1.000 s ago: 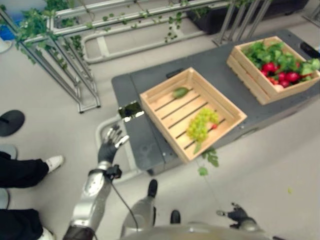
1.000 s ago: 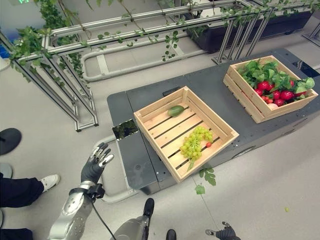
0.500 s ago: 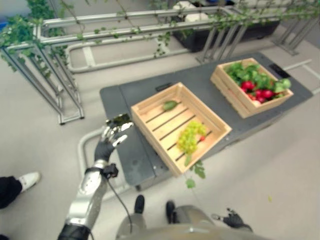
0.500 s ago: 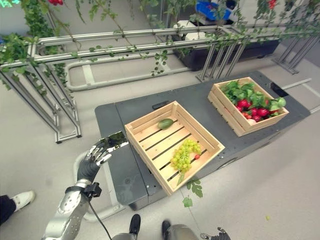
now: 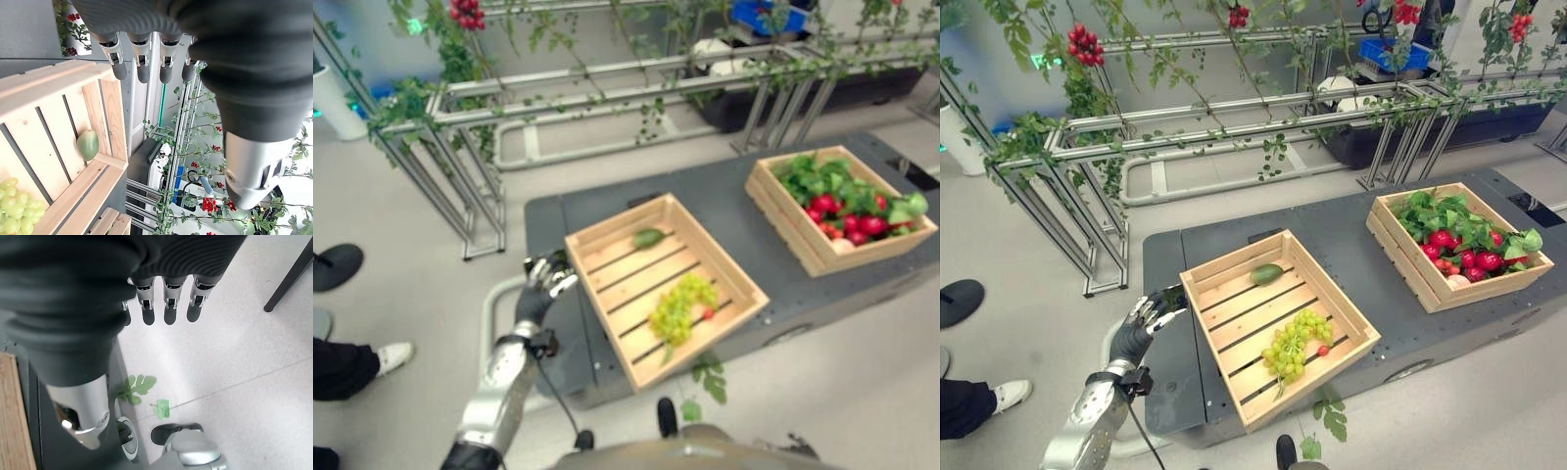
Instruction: Pick up the fruits from the basket on one side to the basket on the other side
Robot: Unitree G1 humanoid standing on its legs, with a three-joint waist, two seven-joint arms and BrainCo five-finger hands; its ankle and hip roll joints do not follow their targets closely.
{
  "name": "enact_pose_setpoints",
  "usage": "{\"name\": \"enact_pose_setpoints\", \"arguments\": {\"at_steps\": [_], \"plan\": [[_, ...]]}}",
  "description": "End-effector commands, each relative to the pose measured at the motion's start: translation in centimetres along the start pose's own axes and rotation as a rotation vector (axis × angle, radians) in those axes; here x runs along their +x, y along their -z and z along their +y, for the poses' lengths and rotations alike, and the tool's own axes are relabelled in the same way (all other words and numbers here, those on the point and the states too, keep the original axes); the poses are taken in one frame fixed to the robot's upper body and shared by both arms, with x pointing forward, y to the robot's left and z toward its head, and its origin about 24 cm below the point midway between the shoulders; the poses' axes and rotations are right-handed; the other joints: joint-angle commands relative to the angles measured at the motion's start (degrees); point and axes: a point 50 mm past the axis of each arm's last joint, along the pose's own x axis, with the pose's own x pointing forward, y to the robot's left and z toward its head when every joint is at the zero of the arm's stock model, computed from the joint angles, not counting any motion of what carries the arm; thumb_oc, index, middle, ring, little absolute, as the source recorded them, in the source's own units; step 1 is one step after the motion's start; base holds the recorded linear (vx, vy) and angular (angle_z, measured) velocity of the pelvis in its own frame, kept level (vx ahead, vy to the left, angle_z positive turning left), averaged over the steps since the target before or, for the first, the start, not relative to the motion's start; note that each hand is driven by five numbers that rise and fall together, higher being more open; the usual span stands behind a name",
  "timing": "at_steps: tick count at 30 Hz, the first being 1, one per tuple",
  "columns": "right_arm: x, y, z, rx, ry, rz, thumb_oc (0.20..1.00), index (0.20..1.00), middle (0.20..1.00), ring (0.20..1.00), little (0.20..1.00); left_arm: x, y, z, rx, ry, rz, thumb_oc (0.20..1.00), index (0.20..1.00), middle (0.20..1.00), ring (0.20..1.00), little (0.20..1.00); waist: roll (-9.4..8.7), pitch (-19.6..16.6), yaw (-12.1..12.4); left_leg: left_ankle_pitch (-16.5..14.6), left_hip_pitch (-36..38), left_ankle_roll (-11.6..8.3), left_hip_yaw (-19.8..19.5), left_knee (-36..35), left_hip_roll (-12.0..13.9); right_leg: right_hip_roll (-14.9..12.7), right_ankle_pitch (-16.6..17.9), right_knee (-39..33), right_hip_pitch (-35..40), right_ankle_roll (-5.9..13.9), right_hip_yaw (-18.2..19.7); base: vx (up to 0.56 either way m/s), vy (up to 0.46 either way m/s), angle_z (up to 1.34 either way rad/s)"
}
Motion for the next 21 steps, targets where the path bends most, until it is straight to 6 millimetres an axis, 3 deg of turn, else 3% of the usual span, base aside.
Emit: {"name": "enact_pose_setpoints", "arguments": {"at_steps": [1, 6, 13, 21], "plan": [[0.2, -0.8, -0.5, 0.014, 0.014, -0.023, 1.0, 1.0, 1.0, 1.0, 1.0, 0.6, -2.9, -0.6, 0.028, 0.028, -0.144, 1.0, 1.0, 1.0, 1.0, 1.0, -1.69, -0.1, 0.08, -3.53, 1.97, -0.71, 2.08, 2.85, -5.73, -2.62, -5.27, -1.81, 2.49, 4.61, 0.04, 0.01, -0.102, 0.12], [0.4, -1.5, -1.4, 0.022, 0.045, -0.042, 1.0, 1.0, 1.0, 1.0, 1.0, 1.4, -3.8, -1.0, 0.07, 0.048, -0.17, 1.0, 1.0, 1.0, 1.0, 1.0, -1.79, 1.14, -0.37, -1.98, -0.74, -0.97, 6.04, 3.09, -5.62, -3.75, -6.41, -1.81, 3.66, 4.73, -1.11, -0.03, -0.019, 0.2], [0.6, -2.4, -1.5, 0.001, 0.035, -0.052, 1.0, 1.0, 1.0, 1.0, 1.0, 2.2, -5.6, -0.3, 0.232, 0.076, -0.2, 1.0, 1.0, 1.0, 1.0, 1.0, -0.93, 0.64, -0.03, -1.2, -0.86, 0.32, 6.53, -1.34, -5.81, -4.01, -5.39, -1.81, 0.79, 5.43, 0.2, -0.03, 0.041, -0.01], [0.6, -3.4, 0.3, -0.019, -0.039, -0.066, 1.0, 1.0, 1.0, 1.0, 1.0, 5.2, -10.9, -0.9, 0.542, 0.134, -0.317, 1.0, 1.0, 1.0, 1.0, 1.0, -1.07, 2.46, -0.56, -1.0, -1.98, 0.56, 7.04, -2.14, -5.86, -4.97, -3.52, -1.81, -1.91, 6.21, 1.81, -0.05, 0.049, -0.09]]}}
